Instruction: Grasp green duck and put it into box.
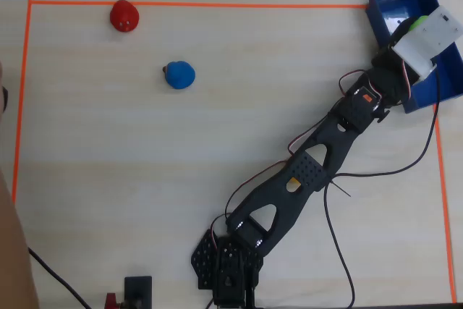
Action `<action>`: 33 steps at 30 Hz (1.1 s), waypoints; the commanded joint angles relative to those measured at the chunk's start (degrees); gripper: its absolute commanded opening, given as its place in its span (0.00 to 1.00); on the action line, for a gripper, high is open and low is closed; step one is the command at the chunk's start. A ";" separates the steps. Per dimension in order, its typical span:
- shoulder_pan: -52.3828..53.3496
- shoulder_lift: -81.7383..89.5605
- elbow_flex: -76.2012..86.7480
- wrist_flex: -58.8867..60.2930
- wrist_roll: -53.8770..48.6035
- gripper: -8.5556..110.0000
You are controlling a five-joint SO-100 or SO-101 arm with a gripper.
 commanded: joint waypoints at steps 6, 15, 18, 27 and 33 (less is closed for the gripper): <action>0.35 1.23 -5.45 -2.64 -0.62 0.24; 1.05 1.23 -5.45 -2.02 -0.70 0.28; 1.14 1.23 -5.63 -1.85 -1.23 0.28; 0.18 3.78 -5.80 0.62 0.35 0.28; -1.76 12.74 -1.93 10.20 3.25 0.27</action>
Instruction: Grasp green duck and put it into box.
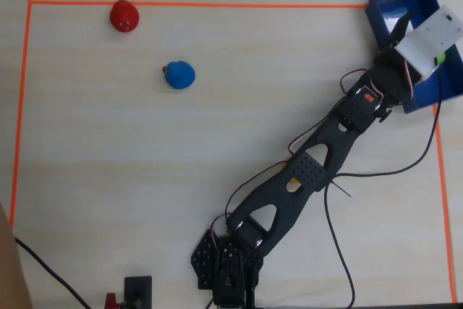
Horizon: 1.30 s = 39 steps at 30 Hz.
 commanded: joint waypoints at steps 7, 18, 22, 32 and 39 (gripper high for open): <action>-6.68 39.64 21.18 31.03 4.04 0.24; -21.62 98.35 89.03 47.55 2.11 0.10; -27.33 116.89 113.20 45.35 -2.64 0.10; -42.01 152.93 157.41 46.76 -6.50 0.07; -49.31 166.20 169.80 52.56 -7.38 0.07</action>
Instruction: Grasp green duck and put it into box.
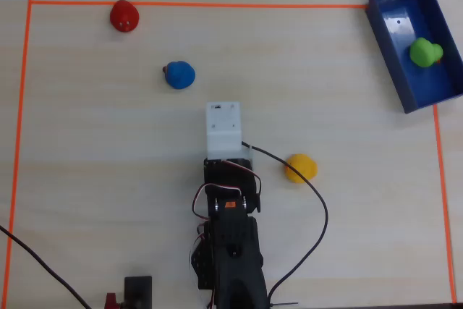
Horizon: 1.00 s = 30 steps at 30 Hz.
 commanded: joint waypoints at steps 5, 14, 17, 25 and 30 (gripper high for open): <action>-3.16 6.50 3.78 9.32 -0.18 0.07; -1.41 13.45 3.78 19.42 -0.18 0.07; -1.14 13.80 3.78 19.60 -0.18 0.07; 0.79 13.80 3.78 19.60 -0.18 0.12; 1.05 13.80 3.78 19.60 -0.18 0.12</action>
